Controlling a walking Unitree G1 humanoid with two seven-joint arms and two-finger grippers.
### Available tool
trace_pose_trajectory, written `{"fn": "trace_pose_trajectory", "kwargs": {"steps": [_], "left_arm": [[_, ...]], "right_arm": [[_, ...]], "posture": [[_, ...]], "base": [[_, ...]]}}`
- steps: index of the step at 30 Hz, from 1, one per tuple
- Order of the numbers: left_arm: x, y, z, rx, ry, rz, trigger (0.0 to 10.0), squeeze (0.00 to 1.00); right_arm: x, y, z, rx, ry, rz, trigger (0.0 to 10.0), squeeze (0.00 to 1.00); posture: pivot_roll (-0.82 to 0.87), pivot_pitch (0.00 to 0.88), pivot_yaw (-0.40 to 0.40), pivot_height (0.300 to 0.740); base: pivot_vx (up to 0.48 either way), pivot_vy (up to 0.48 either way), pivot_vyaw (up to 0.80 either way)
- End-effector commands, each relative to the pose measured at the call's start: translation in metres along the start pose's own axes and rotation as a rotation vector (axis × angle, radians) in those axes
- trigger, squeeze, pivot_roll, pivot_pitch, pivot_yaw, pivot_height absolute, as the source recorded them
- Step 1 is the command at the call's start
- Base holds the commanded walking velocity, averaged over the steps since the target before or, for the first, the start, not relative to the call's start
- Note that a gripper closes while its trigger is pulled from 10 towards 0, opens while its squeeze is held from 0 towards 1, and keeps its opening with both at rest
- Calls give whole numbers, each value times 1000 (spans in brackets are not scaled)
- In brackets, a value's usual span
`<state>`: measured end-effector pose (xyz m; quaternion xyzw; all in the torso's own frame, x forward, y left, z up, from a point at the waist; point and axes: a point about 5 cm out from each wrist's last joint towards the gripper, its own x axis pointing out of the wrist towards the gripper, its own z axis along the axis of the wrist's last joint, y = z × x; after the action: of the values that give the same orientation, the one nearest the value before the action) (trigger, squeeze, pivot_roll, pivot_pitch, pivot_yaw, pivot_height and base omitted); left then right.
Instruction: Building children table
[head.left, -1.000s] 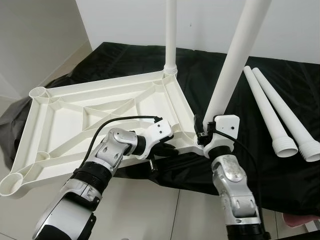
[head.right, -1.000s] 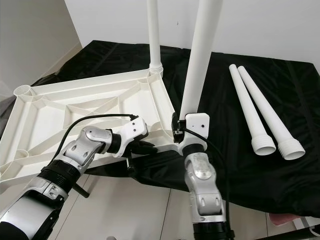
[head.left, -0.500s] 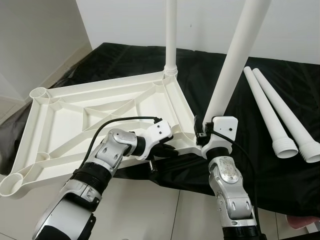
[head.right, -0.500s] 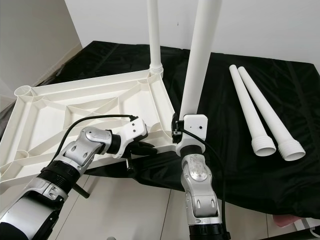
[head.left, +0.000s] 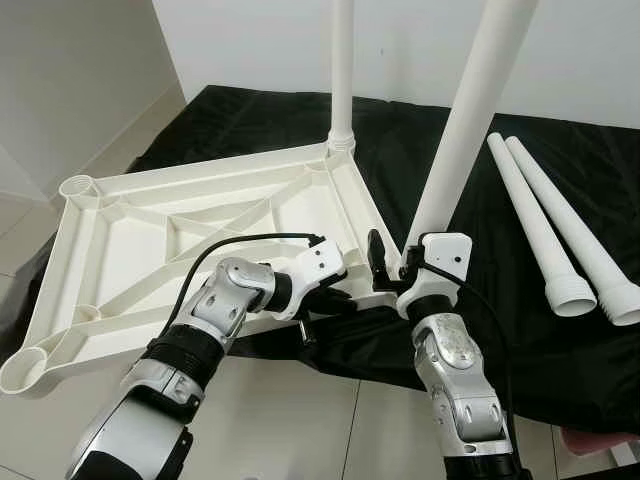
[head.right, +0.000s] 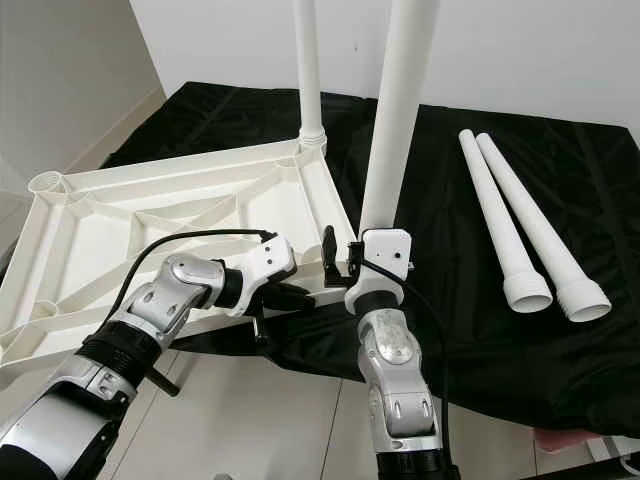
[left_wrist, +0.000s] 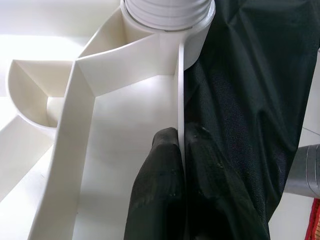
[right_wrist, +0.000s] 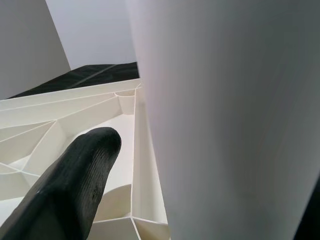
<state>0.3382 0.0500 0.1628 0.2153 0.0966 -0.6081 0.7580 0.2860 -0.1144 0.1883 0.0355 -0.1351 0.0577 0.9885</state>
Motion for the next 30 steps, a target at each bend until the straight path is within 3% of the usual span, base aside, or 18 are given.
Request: {"fn": "trace_pose_trajectory", "kwargs": {"steps": [1, 11, 12, 13, 14, 30], "left_arm": [[6, -3, 0, -7, -12, 8, 10000, 0], [4, 2, 2, -9, -15, 24, 10000, 0], [4, 2, 2, -9, -14, 25, 10000, 0], [4, 2, 2, -9, -14, 25, 10000, 0], [4, 2, 2, -9, -14, 25, 10000, 0], [4, 5, 5, -4, -17, 25, 10000, 0]], "right_arm": [[-3, 11, -1, 35, 7, 74, 10000, 1000], [-3, -21, 12, 21, -17, 162, 10000, 1000], [-3, -24, 12, 21, -15, 187, 10000, 302], [-3, -26, 12, 21, -13, 205, 10000, 302], [-2, -31, 14, 21, -8, 238, 10000, 0], [21, -69, 15, -51, 64, 526, 10000, 0]], "posture": [[-154, 97, 85, 740], [-161, 111, 87, 740], [-161, 113, 89, 740], [-161, 113, 89, 740], [-161, 114, 90, 740], [-151, 120, 99, 740]], "base": [[0, 0, 0], [0, 0, 0], [0, 0, 0], [0, 0, 0], [0, 0, 0], [0, 0, 0]]}}
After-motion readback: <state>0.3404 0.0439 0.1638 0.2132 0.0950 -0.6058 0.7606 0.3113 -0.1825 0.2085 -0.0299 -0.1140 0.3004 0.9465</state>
